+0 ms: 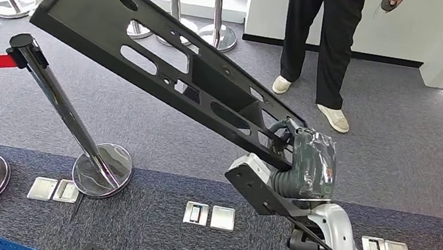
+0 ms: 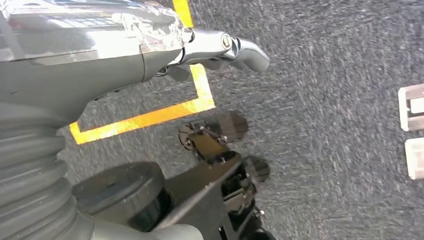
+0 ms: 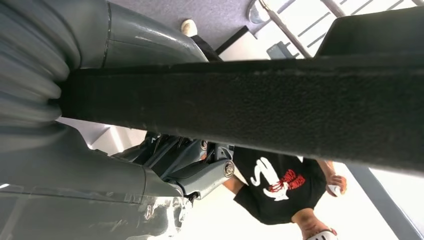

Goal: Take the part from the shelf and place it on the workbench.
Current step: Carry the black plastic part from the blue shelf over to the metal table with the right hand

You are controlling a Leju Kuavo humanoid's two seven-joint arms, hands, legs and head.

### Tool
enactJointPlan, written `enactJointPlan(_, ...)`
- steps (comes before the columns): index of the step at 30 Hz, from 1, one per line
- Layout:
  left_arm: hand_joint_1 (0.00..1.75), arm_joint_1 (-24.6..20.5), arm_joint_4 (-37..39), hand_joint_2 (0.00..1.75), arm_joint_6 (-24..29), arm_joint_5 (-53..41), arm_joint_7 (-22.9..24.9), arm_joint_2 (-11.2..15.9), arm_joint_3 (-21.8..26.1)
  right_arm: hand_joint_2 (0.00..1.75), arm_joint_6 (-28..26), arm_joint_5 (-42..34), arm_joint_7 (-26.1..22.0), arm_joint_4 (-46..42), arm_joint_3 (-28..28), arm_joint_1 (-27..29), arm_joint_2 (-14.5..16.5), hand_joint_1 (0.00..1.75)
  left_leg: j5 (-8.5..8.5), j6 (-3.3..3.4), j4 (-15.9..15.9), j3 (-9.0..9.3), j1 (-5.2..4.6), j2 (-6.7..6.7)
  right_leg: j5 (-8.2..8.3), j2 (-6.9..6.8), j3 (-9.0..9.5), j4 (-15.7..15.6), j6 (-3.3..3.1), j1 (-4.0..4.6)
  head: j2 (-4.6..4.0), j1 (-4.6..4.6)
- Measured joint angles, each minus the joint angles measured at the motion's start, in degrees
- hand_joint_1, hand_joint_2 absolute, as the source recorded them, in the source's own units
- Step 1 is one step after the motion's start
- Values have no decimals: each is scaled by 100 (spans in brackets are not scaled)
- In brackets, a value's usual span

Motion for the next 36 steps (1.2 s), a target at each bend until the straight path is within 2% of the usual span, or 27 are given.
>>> enactJointPlan(2, 0, -26, 0, 175, 2, -50, 4, -1, 0, 175, -10, 2, 1, 0, -5, 1, -4, 175, 56, 61, -87, 19, 19, 93, -133, -113, -75, 164, 47, 10, 0, 38)
enactJointPlan(3, 0, -39, 0, 175, 5, -69, 9, -1, 0, 175, -15, 3, 1, 0, -8, 1, -6, 175, 80, 87, -125, 25, 30, 145, -290, -216, -177, 404, 63, 18, 0, 74)
enactJointPlan(5, 0, -53, 0, 175, 15, -95, 25, 2, 0, 175, -20, 4, 4, 0, -14, 12, -8, 175, 86, 108, -127, 17, 13, 242, -665, -376, -493, 1129, 90, 15, 0, 141)
enactJointPlan(6, 0, -54, 0, 175, 19, -103, 30, 2, 0, 175, -21, 4, 7, 0, -17, 23, -9, 175, 83, 111, -119, 10, 8, 293, -773, -401, -625, 1430, 105, 8, 0, 163)
enactJointPlan(7, 0, -55, 0, 175, 22, -110, 34, 3, 0, 175, -21, 3, 9, 0, -20, 33, -9, 175, 77, 112, -107, 3, 6, 341, -782, -414, -678, 1565, 116, 0, 0, 184)
enactJointPlan(8, 0, -58, 0, 175, 23, -116, 37, 3, 0, 175, -21, 3, 11, 0, -21, 40, -9, 175, 69, 108, -94, -1, 8, 388, -686, -430, -622, 1475, 124, -8, 0, 207)
enactJointPlan(10, 0, -72, 0, 175, 24, -125, 38, 3, 0, 175, -23, 3, 10, 0, -24, 42, -9, 175, 38, 77, -56, 0, 14, 466, -340, -548, -243, 749, 130, -17, 0, 257)
enactJointPlan(12, 0, -93, 0, 175, 24, -131, 42, 8, 1, 175, -28, 4, 10, -1, -27, 39, -9, 175, 0, 21, 2, -8, -4, 523, -131, -657, 53, 134, 93, 6, 0, 295)
enactJointPlan(13, 0, -101, 0, 175, 24, -132, 43, 11, 1, 175, -31, 4, 10, -2, -28, 38, -10, 175, -10, -5, 20, -12, -16, 546, -119, -673, 92, 28, 64, 21, 0, 290)
enactJointPlan(15, 0, -112, 0, 175, 21, -132, 45, 16, 2, 175, -34, 4, 9, -2, -30, 36, -13, 175, -18, -54, 24, -9, -16, 595, -95, -589, 77, 21, -7, 35, 0, 256)
enactJointPlan(17, 0, -119, -1, 175, 12, -129, 46, 17, 2, 175, -34, 4, 7, -2, -31, 29, -15, 175, -144, -116, 156, -33, 5, 529, -64, -530, 79, -9, -69, 25, 0, 220)
enactJointPlan(18, 0, -119, -1, 175, 8, -129, 46, 18, 2, 175, -34, 4, 5, -2, -31, 24, -14, 175, -291, -143, 370, -111, 15, 449, -49, -506, 82, -24, -98, 15, 0, 190)
enactJointPlan(20, 0, -98, -2, 175, 2, -126, 49, 18, 2, 175, -34, 1, 4, -2, -31, 20, -11, 175, -661, -172, 1093, -421, 28, 299, -40, -440, 74, -26, -124, 20, 0, 109)
enactJointPlan(21, 0, -79, -2, 175, 3, -123, 51, 18, 2, 175, -34, -3, 4, -2, -31, 23, -10, 175, -788, -175, 1449, -587, 30, 272, -38, -399, 71, -25, -129, 27, 0, 80)
enactJointPlan(22, 0, -59, -2, 175, 3, -121, 52, 18, 2, 175, -34, -8, 3, -2, -31, 27, -9, 175, -816, -168, 1655, -689, 28, 257, -38, -350, 71, -23, -131, 34, 0, 60)
enactJointPlan(23, 0, -46, -2, 175, 3, -120, 52, 18, 2, 175, -34, -19, 3, -2, -31, 29, -9, 175, -733, -151, 1645, -694, 26, 248, -37, -299, 75, -20, -131, 39, 0, 44)
enactJointPlan(24, 0, -39, -2, 175, 3, -122, 52, 18, 2, 175, -36, -29, 3, -2, -31, 31, -9, 175, -551, -126, 1408, -593, 23, 227, -37, -249, 84, -19, -131, 41, 0, 29)
enactJointPlan(26, 0, -37, -2, 175, 2, -132, 51, 21, 2, 175, -43, -45, 3, -2, -31, 29, -9, 175, -136, -69, 611, -247, 18, 56, -39, -157, 94, -13, -123, 44, 0, 8)
enactJointPlan(27, 0, -37, -2, 175, 1, -136, 51, 24, 2, 175, -48, -47, 3, -2, -31, 29, -9, 175, -19, -52, 291, -118, 14, -35, -37, -112, 85, -7, -109, 42, 0, 4)
enactJointPlan(28, 0, -35, -2, 175, -3, -138, 51, 26, 2, 175, -53, -49, 3, -2, -31, 30, -9, 175, 27, -40, 104, -50, 5, -106, -31, -71, 68, -5, -88, 33, 0, 3)
enactJointPlan(29, 0, -33, -2, 175, -7, -139, 51, 27, 2, 175, -57, -50, 4, -2, -31, 33, -10, 175, 15, -34, 46, -35, -8, -120, -20, -27, 49, -9, -60, 22, -1, 3)
enactJointPlan(30, 0, -36, -2, 175, -14, -140, 52, 27, 2, 175, -60, -51, 5, -2, -31, 38, -11, 175, 25, -20, 6, -29, -11, -80, -7, 16, 34, -18, -27, 9, 0, 3)
enactJointPlan(32, 0, -50, -2, 175, -26, -143, 51, 27, 2, 175, -64, -51, 7, -2, -31, 45, -16, 175, 68, 33, -63, -9, 6, 18, -77, -73, -5, 61, 22, 7, -1, 25)
enactJointPlan(33, 0, -57, -2, 175, -29, -144, 50, 27, 2, 175, -66, -51, 7, -2, -31, 43, -17, 175, 90, 63, -100, -2, 19, 72, -196, -174, -78, 225, 41, 17, 0, 52)
enactJointPlan(35, 0, -56, -2, 175, -30, -146, 49, 27, 2, 175, -68, -54, 6, -2, -31, 45, -20, 175, 102, 97, -119, -4, 19, 177, -575, -367, -375, 895, 71, 19, -1, 118)
enactJointPlan(36, 0, -52, -2, 175, -29, -146, 49, 27, 2, 175, -68, -54, 8, -2, -31, 51, -21, 175, 100, 101, -114, -11, 16, 232, -734, -396, -545, 1272, 90, 10, -1, 140)
